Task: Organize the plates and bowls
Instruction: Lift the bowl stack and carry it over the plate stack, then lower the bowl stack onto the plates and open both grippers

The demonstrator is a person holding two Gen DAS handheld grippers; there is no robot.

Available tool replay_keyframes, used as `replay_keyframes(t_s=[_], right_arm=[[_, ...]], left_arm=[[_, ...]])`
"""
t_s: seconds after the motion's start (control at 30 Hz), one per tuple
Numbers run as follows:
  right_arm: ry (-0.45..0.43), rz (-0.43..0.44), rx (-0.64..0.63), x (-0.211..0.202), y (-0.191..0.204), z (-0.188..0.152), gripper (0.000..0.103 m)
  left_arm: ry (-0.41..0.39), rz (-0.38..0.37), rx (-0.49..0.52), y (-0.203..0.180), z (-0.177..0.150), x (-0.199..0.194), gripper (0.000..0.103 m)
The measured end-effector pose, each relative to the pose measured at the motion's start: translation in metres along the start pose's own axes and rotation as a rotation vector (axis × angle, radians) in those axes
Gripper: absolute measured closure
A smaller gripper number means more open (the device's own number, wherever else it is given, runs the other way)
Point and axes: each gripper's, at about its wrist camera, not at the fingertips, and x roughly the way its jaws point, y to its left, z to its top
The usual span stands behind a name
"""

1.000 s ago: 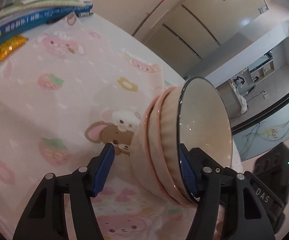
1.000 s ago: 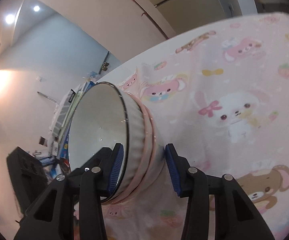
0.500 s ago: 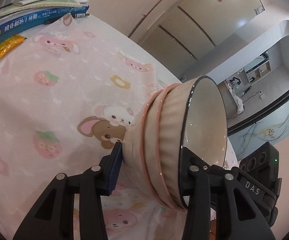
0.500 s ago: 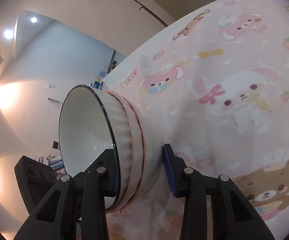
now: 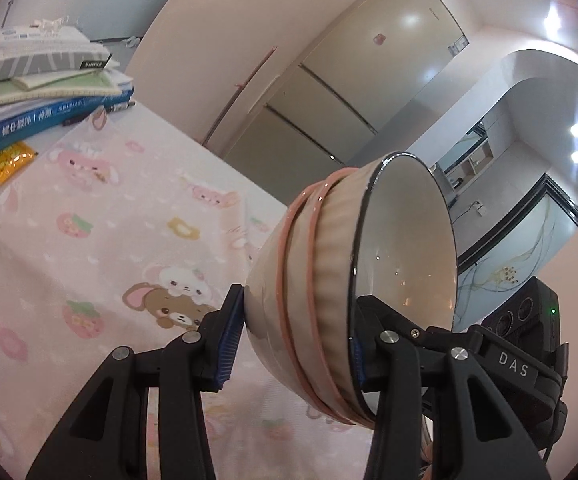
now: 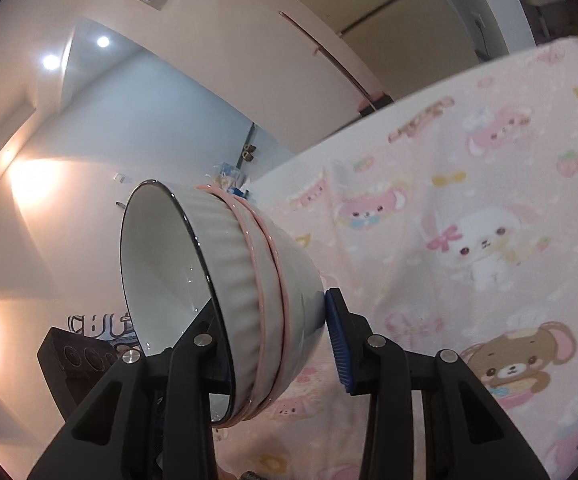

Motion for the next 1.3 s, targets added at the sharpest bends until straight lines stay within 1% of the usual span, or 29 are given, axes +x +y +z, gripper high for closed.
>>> replay_keyframes(t_s=[0.13, 0.2, 0.23, 0.3, 0.37, 0.47, 0.53, 0.6, 0.7, 0.83, 0.87, 0.9, 0.97, 1.07, 1.2, 1.3], right_arm=[[0.003, -0.014, 0.012, -0.016, 0.008, -0.002, 0.064], [0.009, -0.024, 0.015, -0.024, 0.011, -0.005, 0.064], [0.022, -0.046, 0.007, -0.031, 0.013, -0.004, 0.064], [0.031, -0.052, 0.020, -0.044, 0.016, 0.001, 0.064], [0.027, -0.035, 0.029, -0.065, 0.012, 0.004, 0.064], [-0.012, -0.026, 0.002, -0.098, 0.013, 0.005, 0.064], [-0.039, -0.030, -0.011, -0.121, 0.015, 0.004, 0.064], [-0.058, -0.029, -0.010, -0.140, 0.012, 0.004, 0.064], [-0.104, -0.017, 0.015, -0.175, -0.001, 0.004, 0.064], [-0.167, -0.048, 0.054, -0.213, -0.023, 0.004, 0.064], [-0.175, -0.083, 0.058, -0.222, -0.029, 0.004, 0.063], [-0.173, -0.116, 0.059, -0.227, -0.033, 0.002, 0.062], [-0.164, -0.157, 0.084, -0.238, -0.049, 0.001, 0.062], [-0.159, -0.179, 0.123, -0.251, -0.077, -0.001, 0.062], [-0.182, -0.212, 0.184, -0.267, -0.114, -0.008, 0.062], [-0.195, -0.222, 0.246, -0.275, -0.140, -0.008, 0.062]], left_arm=[[0.001, 0.037, -0.003, -0.013, 0.001, -0.009, 0.059], [-0.007, 0.045, 0.020, -0.023, -0.001, -0.012, 0.057], [0.003, 0.054, 0.039, -0.030, -0.002, -0.013, 0.057], [0.019, 0.049, 0.056, -0.043, -0.002, -0.014, 0.057], [0.015, 0.040, 0.086, -0.061, -0.005, -0.020, 0.057], [0.004, 0.023, 0.109, -0.088, -0.012, -0.029, 0.057], [0.007, 0.005, 0.116, -0.103, -0.014, -0.032, 0.057], [0.014, -0.010, 0.147, -0.122, -0.018, -0.035, 0.056], [0.021, -0.040, 0.206, -0.150, -0.028, -0.035, 0.056], [0.052, -0.073, 0.279, -0.187, -0.050, -0.024, 0.054], [0.068, -0.074, 0.305, -0.196, -0.060, -0.020, 0.054], [0.090, -0.083, 0.306, -0.199, -0.068, -0.013, 0.054], [0.141, -0.109, 0.277, -0.202, -0.079, 0.001, 0.054], [0.193, -0.116, 0.287, -0.213, -0.096, 0.020, 0.054], [0.277, -0.111, 0.310, -0.230, -0.113, 0.045, 0.054], [0.351, -0.111, 0.365, -0.248, -0.123, 0.066, 0.054]])
